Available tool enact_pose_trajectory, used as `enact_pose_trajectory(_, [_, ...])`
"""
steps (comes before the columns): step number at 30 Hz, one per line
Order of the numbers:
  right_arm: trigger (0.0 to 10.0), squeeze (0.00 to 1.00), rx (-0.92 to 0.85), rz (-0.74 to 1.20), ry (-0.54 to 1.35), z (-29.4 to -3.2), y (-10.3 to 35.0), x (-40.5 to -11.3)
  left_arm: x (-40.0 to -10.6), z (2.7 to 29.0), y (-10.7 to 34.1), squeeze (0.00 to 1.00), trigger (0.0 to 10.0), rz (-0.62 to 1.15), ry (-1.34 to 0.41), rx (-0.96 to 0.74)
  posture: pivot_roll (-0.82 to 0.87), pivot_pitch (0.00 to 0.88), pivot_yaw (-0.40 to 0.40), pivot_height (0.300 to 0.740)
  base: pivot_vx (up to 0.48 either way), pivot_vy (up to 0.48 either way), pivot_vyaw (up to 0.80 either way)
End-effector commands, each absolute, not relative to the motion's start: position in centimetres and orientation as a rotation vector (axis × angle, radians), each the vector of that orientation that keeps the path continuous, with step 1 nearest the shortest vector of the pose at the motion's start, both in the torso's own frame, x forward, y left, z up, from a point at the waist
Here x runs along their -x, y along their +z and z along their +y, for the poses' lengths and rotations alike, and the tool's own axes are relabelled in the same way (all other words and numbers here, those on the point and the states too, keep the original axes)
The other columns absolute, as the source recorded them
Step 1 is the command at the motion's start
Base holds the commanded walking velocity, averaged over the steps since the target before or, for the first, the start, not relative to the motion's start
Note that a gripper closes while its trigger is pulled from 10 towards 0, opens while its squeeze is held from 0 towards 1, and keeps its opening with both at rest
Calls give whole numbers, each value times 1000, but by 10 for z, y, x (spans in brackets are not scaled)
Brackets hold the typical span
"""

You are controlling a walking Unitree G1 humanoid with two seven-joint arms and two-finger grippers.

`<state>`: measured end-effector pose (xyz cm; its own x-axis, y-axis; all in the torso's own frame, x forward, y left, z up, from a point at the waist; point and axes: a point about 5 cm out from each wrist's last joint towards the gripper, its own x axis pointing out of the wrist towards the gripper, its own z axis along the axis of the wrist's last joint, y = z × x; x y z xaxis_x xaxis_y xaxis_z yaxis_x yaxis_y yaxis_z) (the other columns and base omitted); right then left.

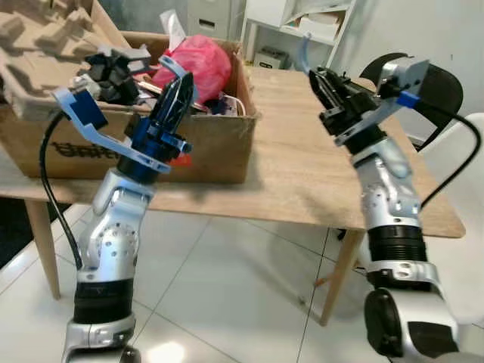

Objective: Picking trash to rubbish bin

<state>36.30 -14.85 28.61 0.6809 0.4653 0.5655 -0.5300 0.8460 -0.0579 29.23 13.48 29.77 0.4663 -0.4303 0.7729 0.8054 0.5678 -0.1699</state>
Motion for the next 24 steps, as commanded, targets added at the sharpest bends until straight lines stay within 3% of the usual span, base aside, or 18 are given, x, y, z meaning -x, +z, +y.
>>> enact_pose_trajectory(1, [10000, 0, -96, -604, 556, -140, 283, -366, -291, 132, 306, 0, 10000, -778, -798, 531, 99, 124, -77, 740, 0, 0, 0])
enact_pose_trajectory(10, [10000, 0, -109, -578, 511, -128, 276, -379, -293, 106, 334, 0, 10000, -832, -834, 418, 82, 176, -58, 740, 0, 0, 0])
enact_pose_trajectory(13, [10000, 0, -115, -596, 493, -130, 282, -381, -291, 90, 341, 0, 10000, -830, -893, 367, 78, 221, -41, 740, 0, 0, 0])
enact_pose_trajectory(24, [10000, 0, -143, -679, 452, -142, 302, -386, -288, 73, 342, 0, 10000, -819, -949, 369, 61, 252, -7, 740, 0, 0, 0])
